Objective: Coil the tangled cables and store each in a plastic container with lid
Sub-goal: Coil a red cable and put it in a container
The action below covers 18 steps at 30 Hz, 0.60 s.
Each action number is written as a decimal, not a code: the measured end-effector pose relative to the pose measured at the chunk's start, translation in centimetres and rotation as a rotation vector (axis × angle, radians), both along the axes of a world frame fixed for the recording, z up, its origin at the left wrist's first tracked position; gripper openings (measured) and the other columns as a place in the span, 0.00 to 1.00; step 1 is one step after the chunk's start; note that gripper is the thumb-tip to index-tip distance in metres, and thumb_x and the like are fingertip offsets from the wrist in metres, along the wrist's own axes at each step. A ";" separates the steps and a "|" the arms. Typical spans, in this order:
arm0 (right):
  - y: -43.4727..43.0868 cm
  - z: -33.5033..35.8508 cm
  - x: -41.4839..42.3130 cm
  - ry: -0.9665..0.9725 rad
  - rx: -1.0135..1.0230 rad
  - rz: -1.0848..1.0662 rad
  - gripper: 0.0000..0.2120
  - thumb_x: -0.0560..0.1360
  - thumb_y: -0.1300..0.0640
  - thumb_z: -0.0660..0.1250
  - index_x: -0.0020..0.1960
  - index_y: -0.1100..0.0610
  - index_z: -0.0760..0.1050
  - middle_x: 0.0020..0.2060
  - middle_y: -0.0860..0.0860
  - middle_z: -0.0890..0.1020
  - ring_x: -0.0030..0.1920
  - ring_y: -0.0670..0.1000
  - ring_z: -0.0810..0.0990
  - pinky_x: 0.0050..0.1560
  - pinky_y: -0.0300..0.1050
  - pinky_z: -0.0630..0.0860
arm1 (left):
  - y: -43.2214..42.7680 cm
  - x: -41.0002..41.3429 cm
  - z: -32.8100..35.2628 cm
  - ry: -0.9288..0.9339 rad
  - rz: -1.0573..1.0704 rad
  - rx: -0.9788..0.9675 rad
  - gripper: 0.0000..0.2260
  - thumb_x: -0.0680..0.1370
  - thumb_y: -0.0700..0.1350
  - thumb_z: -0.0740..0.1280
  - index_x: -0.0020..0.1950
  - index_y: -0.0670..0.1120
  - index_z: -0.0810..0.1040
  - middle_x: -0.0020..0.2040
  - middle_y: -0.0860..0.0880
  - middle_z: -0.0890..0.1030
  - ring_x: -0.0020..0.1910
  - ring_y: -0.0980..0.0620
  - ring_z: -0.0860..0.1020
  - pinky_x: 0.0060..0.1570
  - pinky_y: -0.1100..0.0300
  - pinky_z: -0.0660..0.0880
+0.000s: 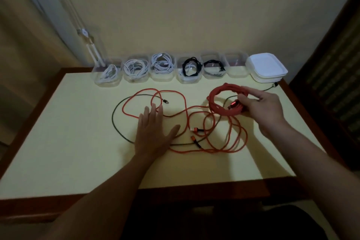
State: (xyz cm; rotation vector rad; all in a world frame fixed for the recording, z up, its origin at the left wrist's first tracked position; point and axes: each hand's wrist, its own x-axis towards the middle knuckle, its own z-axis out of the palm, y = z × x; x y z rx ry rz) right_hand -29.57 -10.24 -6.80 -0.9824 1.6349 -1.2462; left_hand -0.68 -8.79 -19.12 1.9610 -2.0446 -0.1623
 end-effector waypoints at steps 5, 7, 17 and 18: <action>-10.2 -2.0 -1.1 0.273 -0.069 -0.028 0.12 0.71 0.55 0.73 0.50 0.39 0.85 0.43 0.51 0.88 0.43 0.54 0.87 0.51 0.56 0.84 | -2.4 -0.3 -0.1 -0.042 -0.065 0.024 0.42 0.75 0.75 0.43 0.83 0.53 0.49 0.83 0.48 0.49 0.81 0.46 0.45 0.79 0.48 0.44; -14.0 -2.3 -0.9 0.321 -0.111 -0.068 0.14 0.70 0.52 0.72 0.53 0.40 0.85 0.46 0.50 0.87 0.47 0.54 0.86 0.53 0.56 0.83 | -2.8 -0.2 0.0 -0.045 -0.067 0.028 0.41 0.74 0.75 0.45 0.82 0.54 0.53 0.83 0.49 0.50 0.81 0.46 0.47 0.79 0.49 0.43; -24.6 -3.5 1.0 0.745 -0.123 -0.012 0.13 0.78 0.62 0.64 0.58 0.57 0.84 0.53 0.56 0.86 0.56 0.54 0.82 0.56 0.42 0.74 | -3.1 -0.1 -0.6 0.054 -0.047 -0.007 0.38 0.72 0.75 0.54 0.73 0.51 0.70 0.81 0.49 0.59 0.80 0.48 0.54 0.79 0.51 0.48; -25.0 -3.8 1.1 0.808 -0.129 -0.016 0.14 0.78 0.62 0.63 0.59 0.57 0.84 0.53 0.57 0.86 0.57 0.56 0.82 0.58 0.44 0.74 | -3.1 -0.2 -0.7 0.054 -0.046 -0.010 0.38 0.73 0.75 0.55 0.73 0.51 0.71 0.81 0.49 0.59 0.80 0.48 0.55 0.79 0.51 0.49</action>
